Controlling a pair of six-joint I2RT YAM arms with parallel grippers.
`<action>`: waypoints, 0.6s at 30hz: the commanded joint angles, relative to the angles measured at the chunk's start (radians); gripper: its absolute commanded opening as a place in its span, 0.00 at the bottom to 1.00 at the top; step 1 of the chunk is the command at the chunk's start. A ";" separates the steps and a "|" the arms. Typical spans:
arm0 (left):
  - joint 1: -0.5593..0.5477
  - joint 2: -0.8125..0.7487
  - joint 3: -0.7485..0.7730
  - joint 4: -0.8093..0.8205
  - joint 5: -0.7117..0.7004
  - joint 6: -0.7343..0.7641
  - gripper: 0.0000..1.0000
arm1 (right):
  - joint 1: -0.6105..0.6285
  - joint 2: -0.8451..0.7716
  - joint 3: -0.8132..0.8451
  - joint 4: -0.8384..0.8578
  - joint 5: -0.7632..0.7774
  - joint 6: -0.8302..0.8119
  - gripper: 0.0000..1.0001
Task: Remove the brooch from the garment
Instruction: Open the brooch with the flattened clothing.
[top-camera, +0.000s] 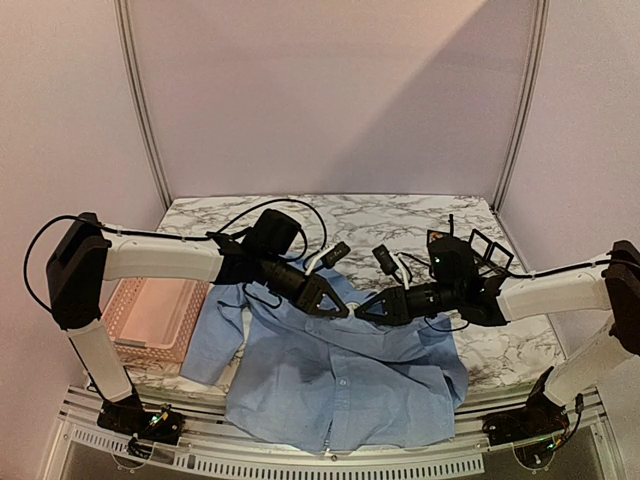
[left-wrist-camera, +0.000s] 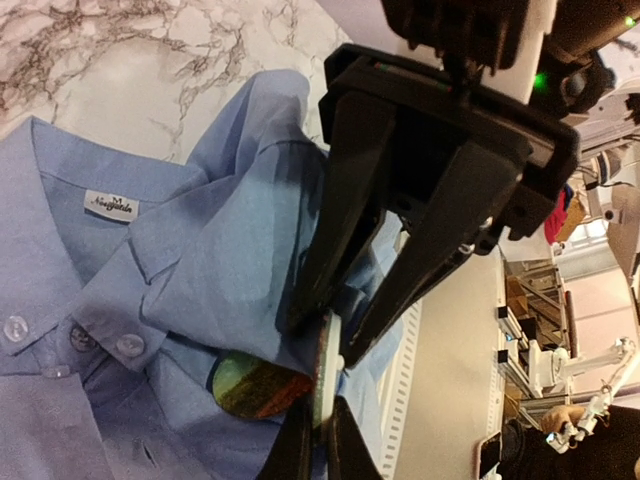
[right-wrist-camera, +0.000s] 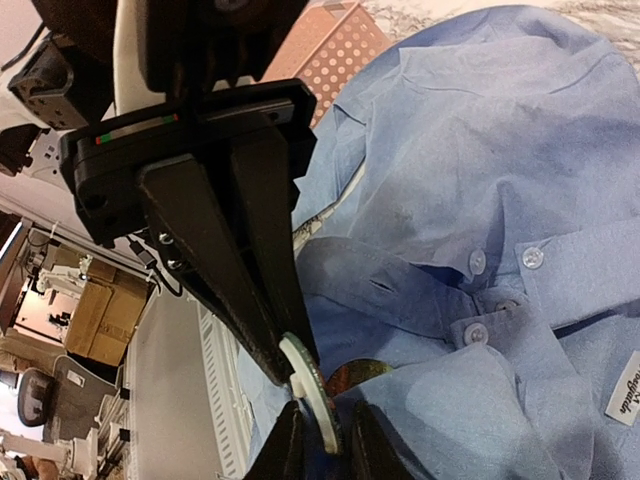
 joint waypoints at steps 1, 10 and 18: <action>0.002 -0.010 0.030 -0.006 0.016 0.011 0.00 | 0.003 -0.017 -0.005 -0.069 0.090 -0.022 0.20; 0.015 -0.008 0.032 -0.013 -0.004 0.005 0.00 | 0.002 -0.167 -0.038 -0.051 0.099 -0.014 0.37; 0.015 -0.014 0.027 -0.002 0.004 0.003 0.00 | -0.002 -0.170 -0.044 -0.068 0.076 -0.012 0.42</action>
